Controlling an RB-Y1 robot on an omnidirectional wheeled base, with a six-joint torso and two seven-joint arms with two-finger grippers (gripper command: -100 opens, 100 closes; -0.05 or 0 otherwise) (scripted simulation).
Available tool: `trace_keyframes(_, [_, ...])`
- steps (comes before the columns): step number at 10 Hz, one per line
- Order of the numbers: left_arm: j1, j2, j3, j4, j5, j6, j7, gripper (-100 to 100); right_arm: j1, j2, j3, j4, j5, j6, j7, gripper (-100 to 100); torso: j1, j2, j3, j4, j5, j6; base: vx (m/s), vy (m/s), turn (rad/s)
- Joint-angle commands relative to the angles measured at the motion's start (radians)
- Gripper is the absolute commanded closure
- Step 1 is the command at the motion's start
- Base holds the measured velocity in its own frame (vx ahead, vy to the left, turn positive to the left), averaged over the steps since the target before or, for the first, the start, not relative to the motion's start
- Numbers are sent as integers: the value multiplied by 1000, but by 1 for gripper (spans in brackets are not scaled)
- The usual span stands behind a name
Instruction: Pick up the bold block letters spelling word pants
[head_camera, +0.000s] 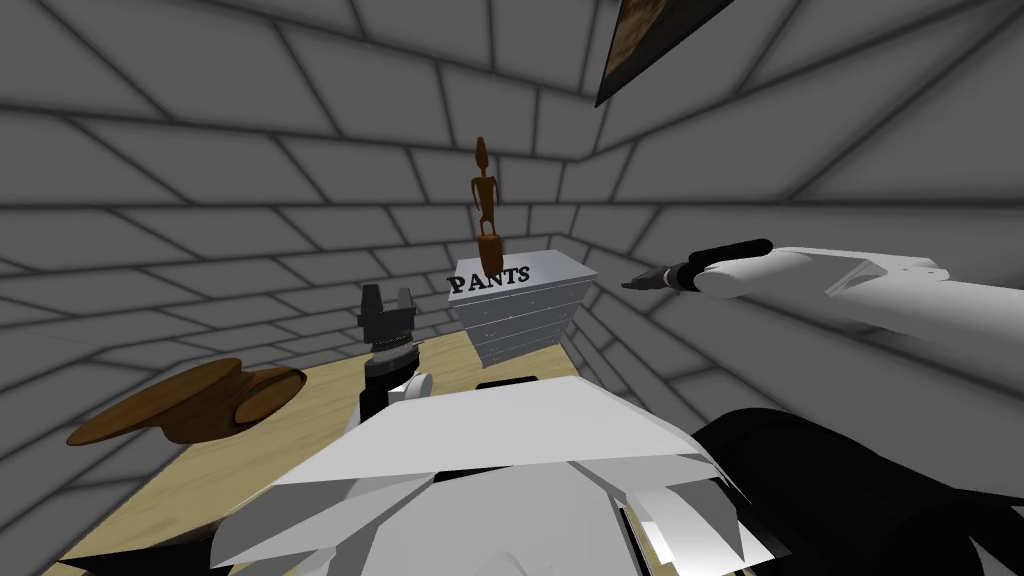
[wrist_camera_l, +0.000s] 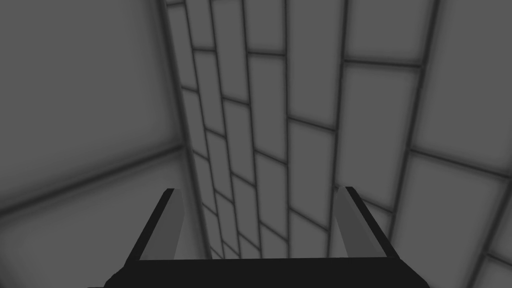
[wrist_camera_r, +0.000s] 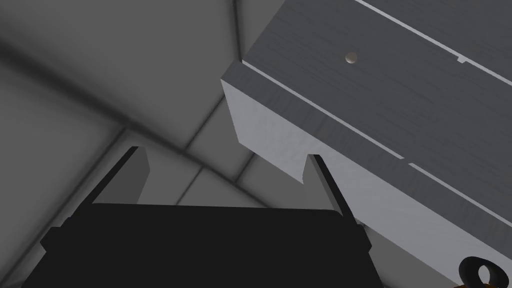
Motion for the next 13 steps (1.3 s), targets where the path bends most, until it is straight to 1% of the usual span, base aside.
trace_keyframes(1, [0, 0, 0, 0, 0, 0, 0, 0, 30, -50, -50, 28, -50, 50, 50, -100, 0, 0, 0, 0, 0, 0, 37, 49, -23])
trace_keyframes(2, [0, 0, 0, 0, 0, 0, 0, 0, 30, -75, -60, 28, -64, 68, 77, -100, 1, -1, 0, 0, 0, 0, 45, 62, -23])
trace_keyframes(3, [0, 0, 0, 0, 0, 0, 0, 0, 30, -96, -60, 28, -64, 68, 100, -100, 2, -1, -1, 0, 0, 0, 25, 32, 2])
trace_keyframes(4, [0, 0, 0, 0, 0, 0, 0, 0, 60, -134, -107, 60, -114, 113, 132, -100, 1, 0, 0, 0, 0, 0, 46, 61, -21])
trace_keyframes(5, [0, 0, 0, 0, 0, 0, 0, 0, 60, -165, -110, 60, -122, 126, 163, -100, 2, -1, -1, 0, 0, 0, 37, 61, -21])
trace_keyframes(6, [0, 0, 0, 0, 0, 0, 0, 0, 60, -180, -110, 60, -122, 126, 178, -100, 2, -1, -1, 0, 1, 0, 11, 27, 4])
trace_keyframes(7, [0, 0, 0, 0, 0, 0, 0, 0, 90, -224, -156, 92, -169, 170, 207, -100, 0, 0, 0, 0, 0, 0, 30, 52, -15])
trace_keyframes(8, [0, 0, 0, 0, 0, 0, 0, 0, 90, -255, -160, 92, -179, 183, 236, -100, 1, 0, 0, 0, 0, 0, 35, 60, -14])
trace_keyframes(9, [0, 0, 0, 0, 0, 0, 0, 0, 90, -261, -160, 92, -179, 183, 253, -100, 2, -1, 0, 0, 0, 0, 22, 35, 2])
trace_keyframes(10, [0, 0, 0, 0, 0, 0, 0, 0, 120, -297, -209, 123, -220, 232, 286, -100, 1, 0, 0, 0, 0, 0, 35, 56, -6])
trace_keyframes(11, [0, 0, 0, 0, 0, 0, 0, 0, 120, -324, -210, 123, -233, 240, 310, -100, 2, -1, 0, 0, 0, 0, 41, 62, -11])
trace_keyframes(12, [0, 0, 0, 0, 0, 0, 0, 0, 120, -340, -210, 123, -233, 240, 325, -100, 2, -1, -1, 0, 0, 0, 26, 34, -1])
trace_keyframes(13, [0, 0, 0, 0, 0, 0, 0, 0, 151, -372, -259, 153, -269, 293, 353, -100, 1, 0, 0, 0, 0, 0, 37, 62, 4])
